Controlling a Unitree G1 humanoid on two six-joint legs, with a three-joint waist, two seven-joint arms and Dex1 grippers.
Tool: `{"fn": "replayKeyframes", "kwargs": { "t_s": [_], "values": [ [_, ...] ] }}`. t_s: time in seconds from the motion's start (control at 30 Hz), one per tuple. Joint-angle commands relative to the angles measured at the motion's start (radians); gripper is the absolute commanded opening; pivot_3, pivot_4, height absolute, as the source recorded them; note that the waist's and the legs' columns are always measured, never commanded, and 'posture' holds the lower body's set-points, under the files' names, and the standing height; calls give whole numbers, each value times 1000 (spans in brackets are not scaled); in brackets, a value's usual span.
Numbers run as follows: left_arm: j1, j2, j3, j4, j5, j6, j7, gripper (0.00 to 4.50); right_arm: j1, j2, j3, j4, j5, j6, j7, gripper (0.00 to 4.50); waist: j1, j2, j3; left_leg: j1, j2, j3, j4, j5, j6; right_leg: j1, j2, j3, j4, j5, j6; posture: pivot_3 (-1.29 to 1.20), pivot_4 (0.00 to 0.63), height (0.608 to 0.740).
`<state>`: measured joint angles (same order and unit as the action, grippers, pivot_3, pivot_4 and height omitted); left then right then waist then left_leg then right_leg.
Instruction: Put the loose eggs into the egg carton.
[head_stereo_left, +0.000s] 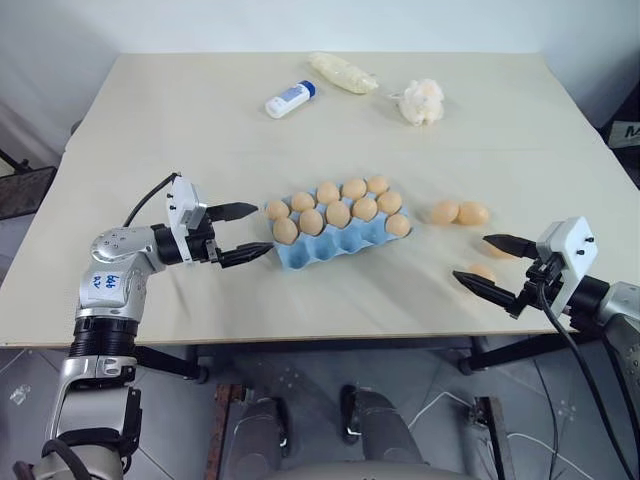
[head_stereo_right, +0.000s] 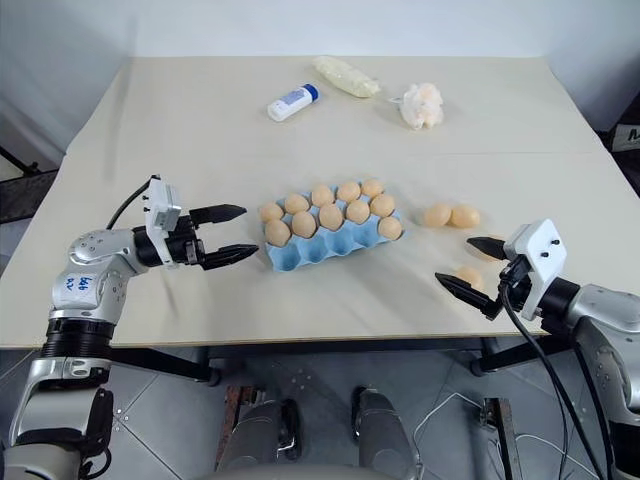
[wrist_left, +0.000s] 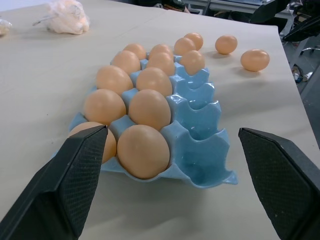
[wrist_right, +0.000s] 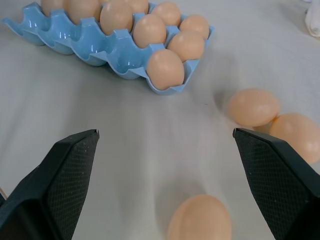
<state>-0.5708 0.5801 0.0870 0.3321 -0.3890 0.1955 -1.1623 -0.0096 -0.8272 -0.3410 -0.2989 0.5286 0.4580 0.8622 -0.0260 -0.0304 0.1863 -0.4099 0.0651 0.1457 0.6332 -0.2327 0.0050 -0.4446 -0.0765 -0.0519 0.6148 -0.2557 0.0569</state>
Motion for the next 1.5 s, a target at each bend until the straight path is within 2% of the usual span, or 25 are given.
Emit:
{"fn": "replayKeyframes", "kwargs": {
  "t_s": [0.03,0.37,0.5,0.63,0.8,0.97,1.07,1.17,1.23,1.3,1.37,1.4,1.47,1.5],
  "values": [
    [-31,-6,8,7,-9,-19,-7,4470,8,9,-52,-48,13,-19,-16,4500,1,0,0,0,0,0,0,0,0,0,0,0,0,0,0,0,150,740],
    [-73,-14,3,44,32,-8,72,4470,56,42,-101,-116,27,14,-93,4500,2,0,0,0,0,0,0,0,0,0,1,0,0,0,0,0,150,740],
    [-93,-30,4,65,-4,-20,4,4470,96,85,-167,-208,74,92,-197,4500,2,0,0,0,0,0,0,0,0,0,0,0,0,0,0,0,150,740],
    [-107,-51,10,91,-44,-34,-92,4470,222,158,-263,-365,123,160,-300,4500,7,0,0,0,0,-1,-1,0,0,0,1,0,-1,0,0,0,150,740],
    [-110,-65,25,136,-86,-50,-190,4470,423,258,-369,-513,165,177,-359,4500,19,0,0,-1,0,0,-2,-1,1,0,3,0,-4,0,0,0,150,740],
    [-116,-71,47,235,-89,-133,-281,4470,582,369,-361,-567,116,121,-397,4500,21,0,0,1,1,0,-2,-2,0,3,10,1,-8,-2,-4,0,150,740],
    [-110,-60,53,288,-70,-217,-321,4470,568,425,-288,-560,64,100,-461,4500,17,0,0,1,7,1,-2,-2,0,6,13,2,-18,-1,-13,0,150,740],
    [-99,-51,65,324,-62,-274,-327,4470,513,467,-217,-523,2,88,-525,4500,2,4,-2,0,18,1,-3,-2,-1,15,18,-1,-39,9,-17,0,150,740],
    [-87,-36,56,332,-42,-298,-336,4470,471,481,-175,-497,-36,76,-554,4500,-2,5,-3,-8,26,2,-7,-2,-1,15,22,-2,-54,18,-18,0,150,740],
    [-77,-22,47,338,-23,-323,-346,4470,430,486,-145,-473,-60,72,-572,4500,-2,5,-3,-7,27,6,-7,-2,-3,12,24,1,-52,15,-21,0,150,740],
    [-71,-9,38,347,2,-341,-345,4470,386,482,-117,-443,-77,76,-583,4500,-3,4,-4,-6,18,10,-8,-4,-5,5,22,3,-41,9,-20,0,150,740],
    [-70,-5,35,351,11,-343,-341,4470,370,481,-108,-433,-83,78,-587,4500,-2,4,-4,-6,16,11,-7,-5,-5,1,20,4,-34,9,-19,0,150,740],
    [-71,0,28,360,22,-352,-346,4470,336,471,-85,-401,-97,87,-588,4500,-1,4,-4,-5,14,11,-2,-7,-2,-3,19,5,-20,5,-6,0,150,740],
    [-72,-1,28,360,21,-353,-348,4470,313,466,-77,-377,-99,100,-593,4500,-1,4,-4,-4,14,11,-2,-8,-2,-3,19,5,-18,3,-6,0,150,740]
  ]
}}
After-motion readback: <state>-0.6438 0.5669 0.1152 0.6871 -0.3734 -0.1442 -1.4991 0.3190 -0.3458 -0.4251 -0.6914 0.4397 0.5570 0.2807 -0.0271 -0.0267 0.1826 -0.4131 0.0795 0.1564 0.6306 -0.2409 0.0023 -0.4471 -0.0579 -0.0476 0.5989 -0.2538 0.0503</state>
